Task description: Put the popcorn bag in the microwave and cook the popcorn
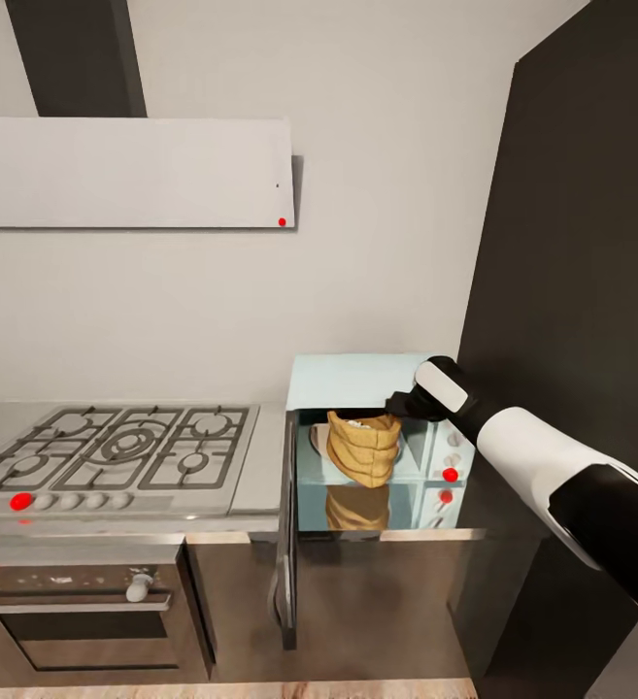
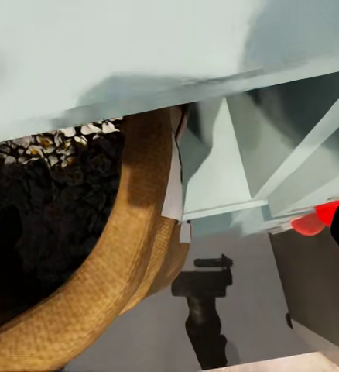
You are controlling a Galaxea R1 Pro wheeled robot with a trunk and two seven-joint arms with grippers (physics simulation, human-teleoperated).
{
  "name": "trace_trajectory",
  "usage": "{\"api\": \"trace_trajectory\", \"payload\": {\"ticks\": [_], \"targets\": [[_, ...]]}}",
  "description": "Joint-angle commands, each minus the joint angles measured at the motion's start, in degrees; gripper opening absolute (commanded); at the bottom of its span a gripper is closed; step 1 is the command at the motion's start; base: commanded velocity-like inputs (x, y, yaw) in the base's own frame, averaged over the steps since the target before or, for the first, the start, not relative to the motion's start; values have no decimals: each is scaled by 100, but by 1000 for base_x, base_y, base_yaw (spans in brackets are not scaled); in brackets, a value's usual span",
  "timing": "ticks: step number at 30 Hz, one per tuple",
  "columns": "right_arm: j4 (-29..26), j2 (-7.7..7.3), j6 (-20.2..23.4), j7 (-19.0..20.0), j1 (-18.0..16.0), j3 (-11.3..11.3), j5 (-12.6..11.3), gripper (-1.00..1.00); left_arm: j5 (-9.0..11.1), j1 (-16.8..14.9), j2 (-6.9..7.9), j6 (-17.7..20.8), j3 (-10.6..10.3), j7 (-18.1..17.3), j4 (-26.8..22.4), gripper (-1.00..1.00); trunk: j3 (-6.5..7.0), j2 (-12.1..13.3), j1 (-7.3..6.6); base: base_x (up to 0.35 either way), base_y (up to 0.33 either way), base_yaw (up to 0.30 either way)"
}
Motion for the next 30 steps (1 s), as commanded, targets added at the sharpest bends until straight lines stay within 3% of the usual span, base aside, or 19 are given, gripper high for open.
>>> {"api": "trace_trajectory", "payload": {"ticks": [1, 12, 27, 30], "targets": [[-18, -8, 9, -48, -14, 38, -62, 100, 9, -5, -3, -17, 9, 6, 4, 100, -13, -11, 3, -8, 0, 0], [-30, -8, 18, -48, -35, 35, -68, 100, 10, -5, -3, -17, 9, 6, 1, 100, -13, -11, 3, -111, 0, 0], [-50, -7, 18, -48, -51, 27, -76, 100, 9, -5, -3, -17, 9, 6, 1, 100, -13, -11, 3, -322, 0, 0], [-297, -18, 17, -48, 8, 28, -77, 100, 9, -5, -3, -17, 14, 6, 0, 100, -13, -11, 3, -146, 0, 0]]}}
